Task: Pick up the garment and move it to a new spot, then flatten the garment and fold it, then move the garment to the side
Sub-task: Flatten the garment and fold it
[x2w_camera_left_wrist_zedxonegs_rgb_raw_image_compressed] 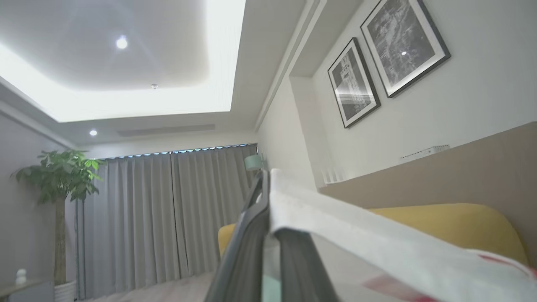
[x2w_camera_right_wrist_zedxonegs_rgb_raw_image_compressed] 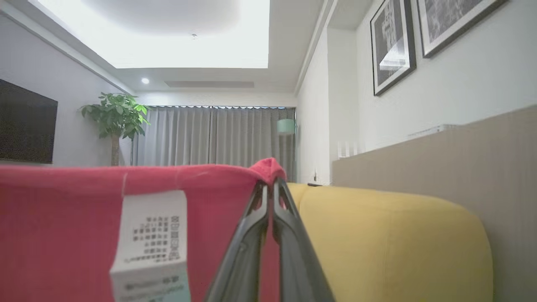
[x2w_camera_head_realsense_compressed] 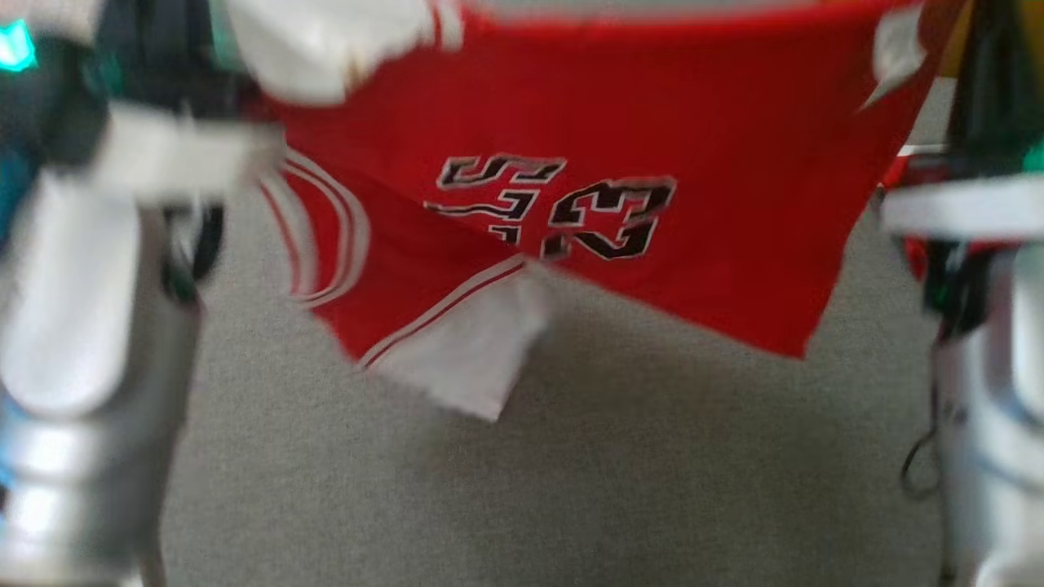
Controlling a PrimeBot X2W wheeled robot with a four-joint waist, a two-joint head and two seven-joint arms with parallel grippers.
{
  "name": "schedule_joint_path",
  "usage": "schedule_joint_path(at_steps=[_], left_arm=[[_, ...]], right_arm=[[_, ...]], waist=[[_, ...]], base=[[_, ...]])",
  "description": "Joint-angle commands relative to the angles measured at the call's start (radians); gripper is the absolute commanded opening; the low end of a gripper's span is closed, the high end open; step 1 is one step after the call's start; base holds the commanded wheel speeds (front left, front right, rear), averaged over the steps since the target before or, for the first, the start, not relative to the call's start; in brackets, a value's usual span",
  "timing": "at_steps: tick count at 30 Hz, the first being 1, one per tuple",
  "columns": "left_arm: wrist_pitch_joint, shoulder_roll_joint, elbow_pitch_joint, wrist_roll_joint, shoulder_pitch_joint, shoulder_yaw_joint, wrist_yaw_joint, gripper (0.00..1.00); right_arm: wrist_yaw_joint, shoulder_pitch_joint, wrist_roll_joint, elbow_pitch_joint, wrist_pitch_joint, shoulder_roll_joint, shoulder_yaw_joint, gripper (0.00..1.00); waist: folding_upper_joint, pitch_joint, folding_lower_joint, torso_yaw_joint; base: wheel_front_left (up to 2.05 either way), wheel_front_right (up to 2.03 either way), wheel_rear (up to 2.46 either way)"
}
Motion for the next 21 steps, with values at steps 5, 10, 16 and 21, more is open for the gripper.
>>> schedule_joint_path(at_steps=[5,10,16,21], left_arm=[[0.172,0.023,0.144,-0.025,-0.282,0.023,-0.036,0.0],[0.254,-0.017,0.36,-0.094,-0.465,0.047,-0.046,0.0],[0.174,-0.024,0.493,-0.063,-0.65,0.029,-0.058,0.0],[0.012,-0.072,0.606,-0.064,-0.828,0.02,-0.078,0.0]], right_arm=[[-0.001,-0.269,0.04,0.196,0.043,-0.079,0.066,0.0],[-0.001,-0.463,0.081,0.376,0.052,-0.123,0.13,0.0],[-0.001,-0.659,0.082,0.503,0.022,-0.158,0.171,0.0],[-0.001,-0.816,0.094,0.545,-0.002,-0.19,0.15,0.0]], waist=[[-0.0001,0.036,0.0001,0.011],[-0.0001,0.124,0.0001,0.026],[-0.0001,0.235,0.0001,0.031],[-0.0001,0.317,0.0001,0.064]], base=[[0.0,0.0,0.0],[0.0,0.0,0.0],[0.0,0.0,0.0],[0.0,0.0,0.0]])
